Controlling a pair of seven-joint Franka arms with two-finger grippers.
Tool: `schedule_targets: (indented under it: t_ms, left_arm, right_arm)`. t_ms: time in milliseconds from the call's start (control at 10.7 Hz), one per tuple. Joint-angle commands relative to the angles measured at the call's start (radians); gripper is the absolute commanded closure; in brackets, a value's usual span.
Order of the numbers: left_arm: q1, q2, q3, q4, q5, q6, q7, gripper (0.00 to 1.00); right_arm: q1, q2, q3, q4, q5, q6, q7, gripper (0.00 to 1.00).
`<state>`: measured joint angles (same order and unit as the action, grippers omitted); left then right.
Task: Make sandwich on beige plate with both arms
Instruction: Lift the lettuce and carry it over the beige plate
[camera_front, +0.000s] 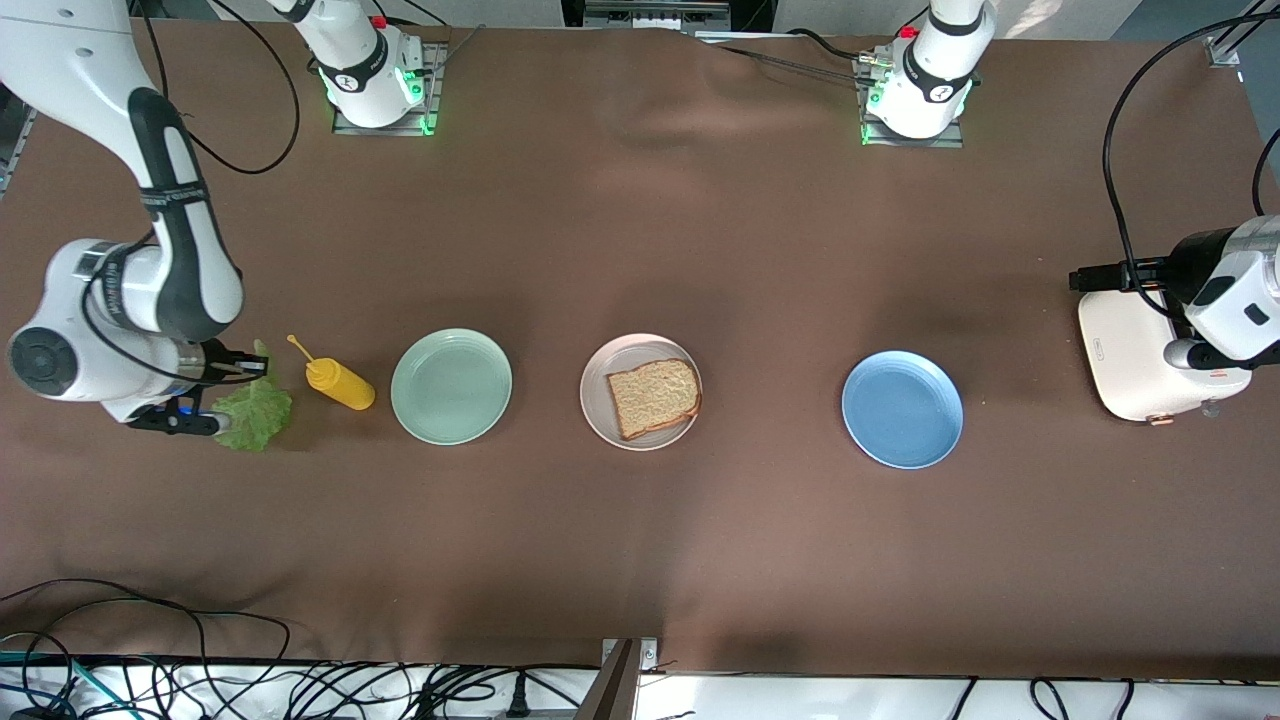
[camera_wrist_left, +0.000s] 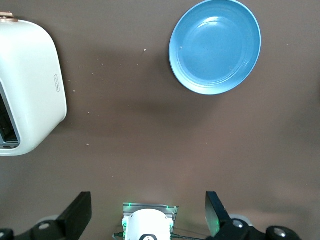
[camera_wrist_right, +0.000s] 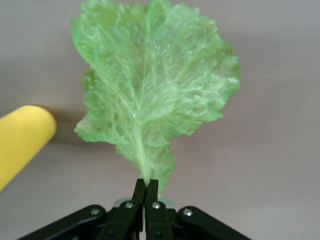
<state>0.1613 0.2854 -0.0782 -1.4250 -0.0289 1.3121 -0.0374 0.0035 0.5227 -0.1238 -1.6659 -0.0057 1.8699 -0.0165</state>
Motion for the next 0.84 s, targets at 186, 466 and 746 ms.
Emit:
schedule_targets:
  t_ms: [186,466,746]
  left_arm:
    - [-0.029,-0.019,-0.031,0.021,0.055,0.003,-0.006,0.0]
    - [-0.111,-0.029,-0.005,0.018,0.131,0.01,-0.006,0.0]
    - [-0.111,-0.115,-0.003,-0.093,0.133,0.094,-0.006,0.0]
  right_arm:
    - [0.004,-0.001,0.009,0.326,0.004,-0.404,-0.01,1.0]
    - [0.073,-0.007,0.015,0.362,0.013,-0.489,0.084,1.0]
    - [0.194,-0.012,0.049,0.364,0.103,-0.474,0.312,1.0]
